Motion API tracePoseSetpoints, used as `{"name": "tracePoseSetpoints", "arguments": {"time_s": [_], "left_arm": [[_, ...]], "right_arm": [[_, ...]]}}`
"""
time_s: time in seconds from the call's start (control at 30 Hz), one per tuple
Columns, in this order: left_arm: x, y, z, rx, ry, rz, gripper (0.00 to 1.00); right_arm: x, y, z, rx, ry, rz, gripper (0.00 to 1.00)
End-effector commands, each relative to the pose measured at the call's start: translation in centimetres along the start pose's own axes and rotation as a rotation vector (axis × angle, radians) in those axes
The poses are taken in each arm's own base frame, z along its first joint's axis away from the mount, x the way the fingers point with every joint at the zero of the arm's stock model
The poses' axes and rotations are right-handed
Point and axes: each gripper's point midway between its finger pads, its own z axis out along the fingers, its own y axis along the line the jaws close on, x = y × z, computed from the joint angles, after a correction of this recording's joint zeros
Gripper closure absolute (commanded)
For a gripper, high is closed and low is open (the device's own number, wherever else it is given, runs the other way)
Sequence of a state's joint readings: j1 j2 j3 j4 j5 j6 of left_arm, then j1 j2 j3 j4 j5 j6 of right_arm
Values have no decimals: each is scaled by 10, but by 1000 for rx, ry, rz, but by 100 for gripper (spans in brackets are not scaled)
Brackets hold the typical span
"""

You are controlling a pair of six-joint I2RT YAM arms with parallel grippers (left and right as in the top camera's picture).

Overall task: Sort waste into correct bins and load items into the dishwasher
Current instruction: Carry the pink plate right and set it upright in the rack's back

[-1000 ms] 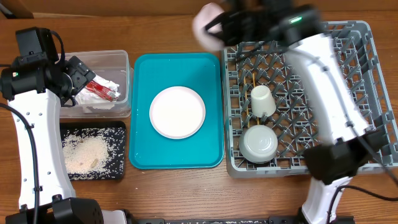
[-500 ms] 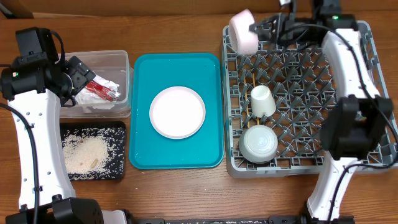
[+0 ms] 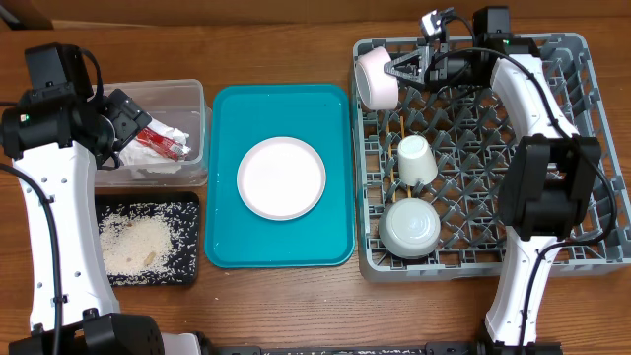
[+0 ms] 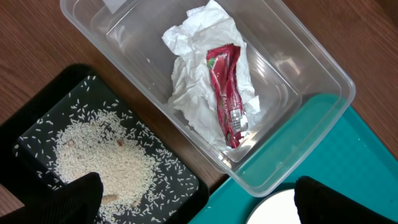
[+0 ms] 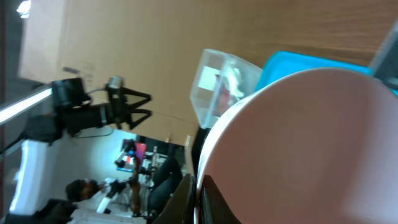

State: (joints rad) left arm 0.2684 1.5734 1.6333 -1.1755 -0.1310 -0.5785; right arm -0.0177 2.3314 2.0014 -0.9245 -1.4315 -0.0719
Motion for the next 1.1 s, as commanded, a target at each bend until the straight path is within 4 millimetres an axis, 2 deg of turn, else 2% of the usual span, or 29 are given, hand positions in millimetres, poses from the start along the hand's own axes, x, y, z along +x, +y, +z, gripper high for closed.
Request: {"name": "tracePoseSetpoints", "arguments": {"time_s": [0.0,0.2,0.37,0.43,0.6,0.7,0.8,1.0,1.07], "left_arm": [[-3,-5,-4,13,-12,-15,0],[-3,-5,-4,13,-12,-15,0],[-3,-5,-4,13,-12,-15,0],[-3,-5,-4,13,-12,-15,0],[-3,-5,-4,13,-12,-16,0],[-3,-5,-4,12,-12,-17,0],[-3,-5,-4,12,-12,-17,0],[-3,-5,-4,12,-12,-17,0],[-3,-5,-4,13,-12,-16,0]], "right_arm": [[1,-15,-4,88,-3,3,96],[-1,-19,-14,106,-21,20,96],[-4,-24,-33,120,-53,45,96],[-4,-27,-41,135,-64,62,92],[4,-53,-54,290,-60,128,81],[13,-77,-64,443,-41,167,81],[16,-90,-75,529,-38,184,81],[9,-93,-101,549,-118,291,81],[3,-87,-113,556,-148,298,82]]}}
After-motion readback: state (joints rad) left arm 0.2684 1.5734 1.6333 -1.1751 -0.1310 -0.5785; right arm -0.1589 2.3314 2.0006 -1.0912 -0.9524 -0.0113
